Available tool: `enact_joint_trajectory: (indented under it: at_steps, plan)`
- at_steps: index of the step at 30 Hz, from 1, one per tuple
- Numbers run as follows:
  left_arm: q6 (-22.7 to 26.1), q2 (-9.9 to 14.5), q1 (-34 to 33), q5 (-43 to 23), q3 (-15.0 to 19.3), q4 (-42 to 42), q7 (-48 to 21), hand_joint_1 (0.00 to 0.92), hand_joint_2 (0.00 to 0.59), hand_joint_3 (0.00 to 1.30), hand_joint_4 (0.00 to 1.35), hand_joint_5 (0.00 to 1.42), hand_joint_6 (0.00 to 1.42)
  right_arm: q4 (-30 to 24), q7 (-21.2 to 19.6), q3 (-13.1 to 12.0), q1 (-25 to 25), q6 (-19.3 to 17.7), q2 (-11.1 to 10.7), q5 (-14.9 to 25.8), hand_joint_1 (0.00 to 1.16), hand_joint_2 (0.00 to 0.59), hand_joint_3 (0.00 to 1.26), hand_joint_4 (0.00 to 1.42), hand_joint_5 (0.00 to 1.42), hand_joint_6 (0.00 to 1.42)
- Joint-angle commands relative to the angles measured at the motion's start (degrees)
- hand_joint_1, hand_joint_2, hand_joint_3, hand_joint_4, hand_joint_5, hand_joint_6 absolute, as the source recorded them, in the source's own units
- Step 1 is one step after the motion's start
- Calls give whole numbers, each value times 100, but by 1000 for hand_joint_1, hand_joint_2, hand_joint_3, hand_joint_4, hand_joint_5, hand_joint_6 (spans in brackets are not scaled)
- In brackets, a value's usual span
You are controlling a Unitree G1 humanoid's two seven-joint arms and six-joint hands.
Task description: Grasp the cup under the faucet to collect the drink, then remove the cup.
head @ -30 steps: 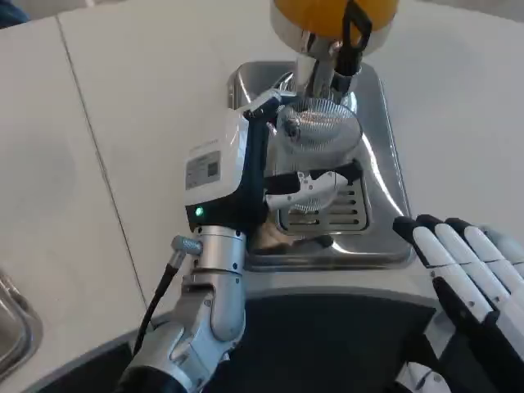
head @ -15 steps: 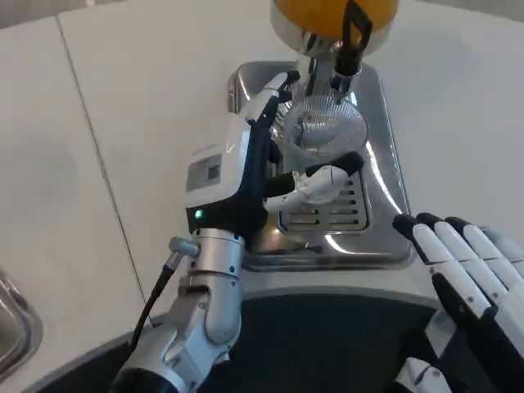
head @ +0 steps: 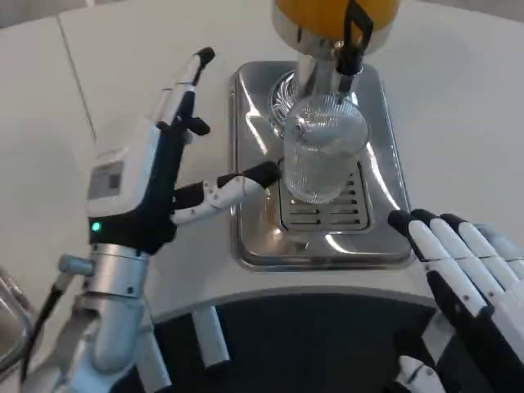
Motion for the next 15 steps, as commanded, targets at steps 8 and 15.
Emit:
enact_joint_trajectory:
  at_steps: [8,15]
  plan:
    - [717,1372,2653,937,981,-3230,-1759,28,25,0,0,2,21,81,81,362,-921,1195,537,348,155,586,0,0,0,0]
    - [912,1239,3877,1651,1067,-4151,-2005,12,26,0,0,0,0,109,246,690,-1995,2258,757,458,157,584,0,0,0,0]
